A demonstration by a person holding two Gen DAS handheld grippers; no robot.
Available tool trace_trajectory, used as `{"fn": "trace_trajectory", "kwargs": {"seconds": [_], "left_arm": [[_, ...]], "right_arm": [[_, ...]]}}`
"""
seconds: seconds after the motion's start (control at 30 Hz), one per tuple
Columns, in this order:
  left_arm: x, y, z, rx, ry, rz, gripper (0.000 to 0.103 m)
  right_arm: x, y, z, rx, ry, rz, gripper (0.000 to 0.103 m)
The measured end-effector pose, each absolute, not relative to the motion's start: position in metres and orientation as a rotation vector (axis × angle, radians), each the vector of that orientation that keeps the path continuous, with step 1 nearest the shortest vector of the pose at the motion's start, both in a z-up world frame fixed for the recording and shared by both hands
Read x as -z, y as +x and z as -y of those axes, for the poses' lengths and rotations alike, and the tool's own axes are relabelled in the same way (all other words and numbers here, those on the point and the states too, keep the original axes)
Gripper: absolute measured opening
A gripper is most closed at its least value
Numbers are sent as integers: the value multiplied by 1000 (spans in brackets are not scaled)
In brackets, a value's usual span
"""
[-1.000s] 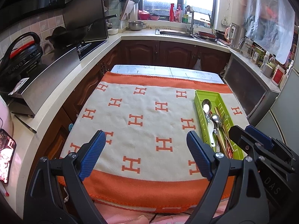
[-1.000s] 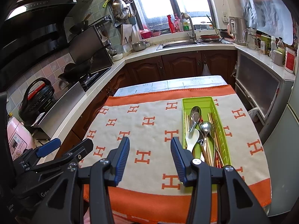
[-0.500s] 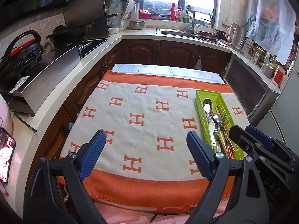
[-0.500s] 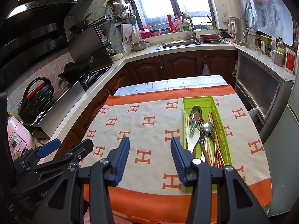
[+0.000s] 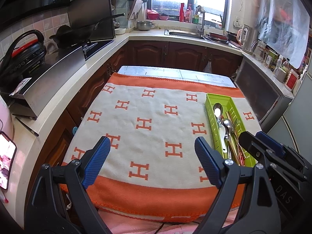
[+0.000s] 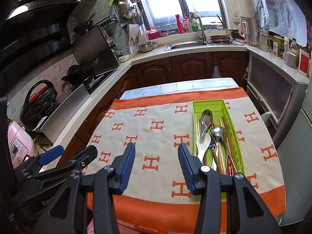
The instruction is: Organize utensils
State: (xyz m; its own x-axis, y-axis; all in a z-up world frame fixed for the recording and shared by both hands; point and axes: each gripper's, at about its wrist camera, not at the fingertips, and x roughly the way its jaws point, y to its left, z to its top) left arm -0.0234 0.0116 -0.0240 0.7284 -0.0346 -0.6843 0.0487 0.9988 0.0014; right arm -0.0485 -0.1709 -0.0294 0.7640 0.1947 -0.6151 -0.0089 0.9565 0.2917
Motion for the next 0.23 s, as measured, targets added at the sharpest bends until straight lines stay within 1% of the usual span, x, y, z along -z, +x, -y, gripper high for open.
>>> {"fn": "trace_trajectory", "kwargs": {"seconds": [0.23], "left_arm": [[29,-25,-13,40,16,-761,87]], "right_arm": [[29,-48,170,-110,281,-697,46]]}}
